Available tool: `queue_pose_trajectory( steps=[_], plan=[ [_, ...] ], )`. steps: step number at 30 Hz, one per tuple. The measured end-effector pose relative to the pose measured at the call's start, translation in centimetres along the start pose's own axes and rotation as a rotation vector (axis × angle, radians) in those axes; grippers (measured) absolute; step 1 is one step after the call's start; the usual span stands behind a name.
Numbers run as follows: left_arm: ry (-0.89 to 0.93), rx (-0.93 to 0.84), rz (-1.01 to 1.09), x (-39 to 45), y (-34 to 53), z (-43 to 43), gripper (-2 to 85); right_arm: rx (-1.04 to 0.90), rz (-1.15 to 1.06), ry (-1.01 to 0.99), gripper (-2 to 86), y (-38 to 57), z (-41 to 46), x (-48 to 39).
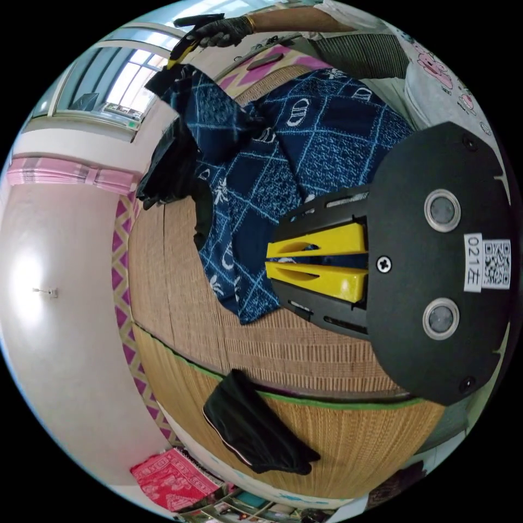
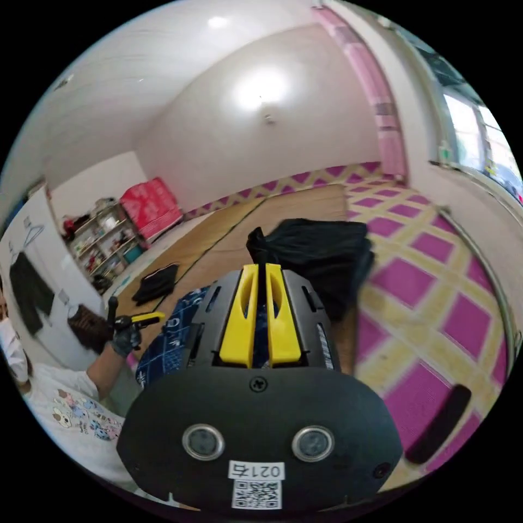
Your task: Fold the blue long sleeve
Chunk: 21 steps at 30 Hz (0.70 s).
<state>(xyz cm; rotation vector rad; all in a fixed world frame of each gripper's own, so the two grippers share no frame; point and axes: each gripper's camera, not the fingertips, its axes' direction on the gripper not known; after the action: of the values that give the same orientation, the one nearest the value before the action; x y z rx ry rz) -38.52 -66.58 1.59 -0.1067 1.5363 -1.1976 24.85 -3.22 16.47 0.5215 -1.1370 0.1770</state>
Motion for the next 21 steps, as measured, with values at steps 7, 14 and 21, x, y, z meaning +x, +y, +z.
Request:
queue_pose_trajectory(
  steps=[7,14,21],
  plan=[
    [0.087,-0.034,0.058,6.2,-1.6,1.9,-0.9,-0.016,0.406,0.221,0.7,6.6,-13.0,21.2],
    [0.208,-0.062,0.183,13.0,-2.5,2.4,0.0,0.094,0.678,0.266,0.8,16.9,-23.0,30.9],
    [0.353,-0.062,0.32,19.3,-3.0,3.2,5.4,0.105,0.735,0.196,2.2,22.3,-27.8,32.9]
  ],
)
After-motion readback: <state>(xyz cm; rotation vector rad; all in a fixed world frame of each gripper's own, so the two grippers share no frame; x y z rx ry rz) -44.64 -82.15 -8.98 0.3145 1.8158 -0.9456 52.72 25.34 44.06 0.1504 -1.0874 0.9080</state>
